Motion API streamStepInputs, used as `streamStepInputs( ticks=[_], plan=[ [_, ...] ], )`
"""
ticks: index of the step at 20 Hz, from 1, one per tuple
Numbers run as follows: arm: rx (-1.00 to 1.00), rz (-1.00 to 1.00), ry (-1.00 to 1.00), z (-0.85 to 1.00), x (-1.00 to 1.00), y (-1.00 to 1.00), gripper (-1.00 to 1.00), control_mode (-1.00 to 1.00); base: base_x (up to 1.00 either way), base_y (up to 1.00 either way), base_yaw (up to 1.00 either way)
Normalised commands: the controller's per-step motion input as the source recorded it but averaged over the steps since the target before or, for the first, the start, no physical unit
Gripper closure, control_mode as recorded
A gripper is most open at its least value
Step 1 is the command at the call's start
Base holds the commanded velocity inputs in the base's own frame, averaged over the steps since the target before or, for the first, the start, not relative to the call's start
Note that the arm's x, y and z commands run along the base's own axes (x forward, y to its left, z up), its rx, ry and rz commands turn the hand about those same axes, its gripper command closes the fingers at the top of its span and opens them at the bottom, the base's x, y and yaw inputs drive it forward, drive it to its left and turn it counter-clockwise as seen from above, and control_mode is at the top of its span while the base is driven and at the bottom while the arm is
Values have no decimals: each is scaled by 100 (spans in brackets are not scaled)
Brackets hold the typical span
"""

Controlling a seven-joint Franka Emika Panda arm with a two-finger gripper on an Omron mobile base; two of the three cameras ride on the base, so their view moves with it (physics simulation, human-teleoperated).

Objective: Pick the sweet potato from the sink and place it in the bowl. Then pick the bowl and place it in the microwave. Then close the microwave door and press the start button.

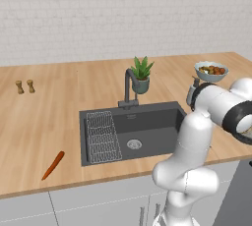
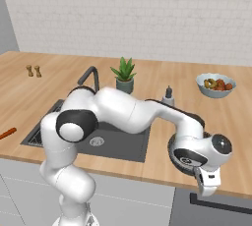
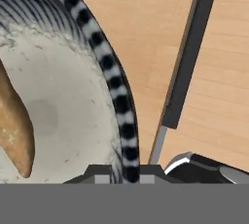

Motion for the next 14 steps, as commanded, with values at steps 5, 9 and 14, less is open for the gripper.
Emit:
streamStepInputs(
  ticks=[5, 9, 14],
  plan=[
    [0, 0, -20, 76, -42, 16, 100, -100, 0, 0, 0],
    [0, 0, -15, 70, -23, 44, 100, -100, 0, 0, 0],
    [0, 0, 0, 44, 0, 69, 100, -100, 0, 0, 0]
  ],
)
